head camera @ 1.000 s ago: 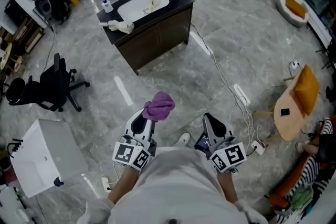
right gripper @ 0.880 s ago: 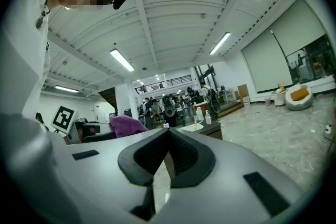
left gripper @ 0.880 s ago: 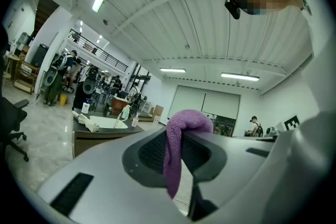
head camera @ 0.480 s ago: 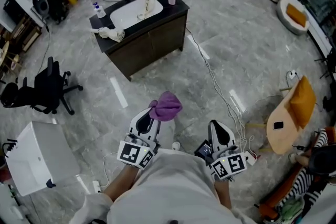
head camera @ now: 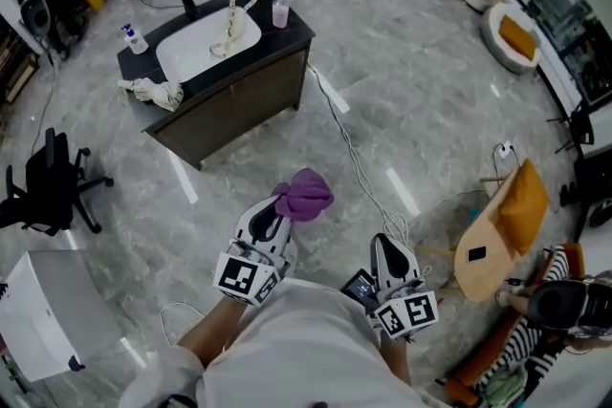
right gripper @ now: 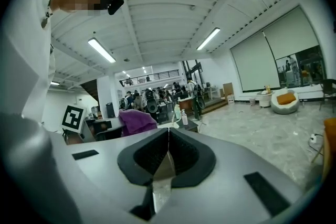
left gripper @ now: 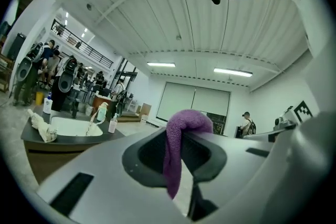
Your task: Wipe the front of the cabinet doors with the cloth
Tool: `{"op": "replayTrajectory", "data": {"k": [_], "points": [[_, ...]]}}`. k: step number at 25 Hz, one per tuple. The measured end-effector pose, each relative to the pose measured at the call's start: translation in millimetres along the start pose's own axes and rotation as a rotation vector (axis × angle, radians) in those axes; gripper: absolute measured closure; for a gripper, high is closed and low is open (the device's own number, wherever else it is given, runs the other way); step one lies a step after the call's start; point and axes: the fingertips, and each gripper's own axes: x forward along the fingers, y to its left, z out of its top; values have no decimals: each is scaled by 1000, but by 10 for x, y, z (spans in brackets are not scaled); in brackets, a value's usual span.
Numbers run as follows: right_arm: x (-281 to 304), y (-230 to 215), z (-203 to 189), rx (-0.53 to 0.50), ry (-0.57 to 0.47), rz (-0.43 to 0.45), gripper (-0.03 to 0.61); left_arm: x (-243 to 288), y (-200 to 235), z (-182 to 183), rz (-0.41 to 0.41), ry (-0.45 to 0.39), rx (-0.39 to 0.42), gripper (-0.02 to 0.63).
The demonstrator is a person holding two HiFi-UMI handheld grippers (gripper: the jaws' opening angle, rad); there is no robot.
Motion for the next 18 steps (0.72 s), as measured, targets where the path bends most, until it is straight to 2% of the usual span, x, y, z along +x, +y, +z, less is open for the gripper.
{"op": "replayTrajectory", "data": {"k": [3, 8, 14, 18], "points": [[365, -251, 200, -9, -4, -27, 551, 423, 174, 127, -32, -19, -21, 557], [935, -520, 464, -20, -41, -35, 551, 891, 539, 198, -39, -17, 3, 557], [1454, -690, 583, -22, -35, -14, 551, 1145, 899, 345, 8, -18, 18, 557], [1826, -797, 654, -22, -26, 43, 551, 1187, 1175, 426, 99, -25, 30, 557]]}}
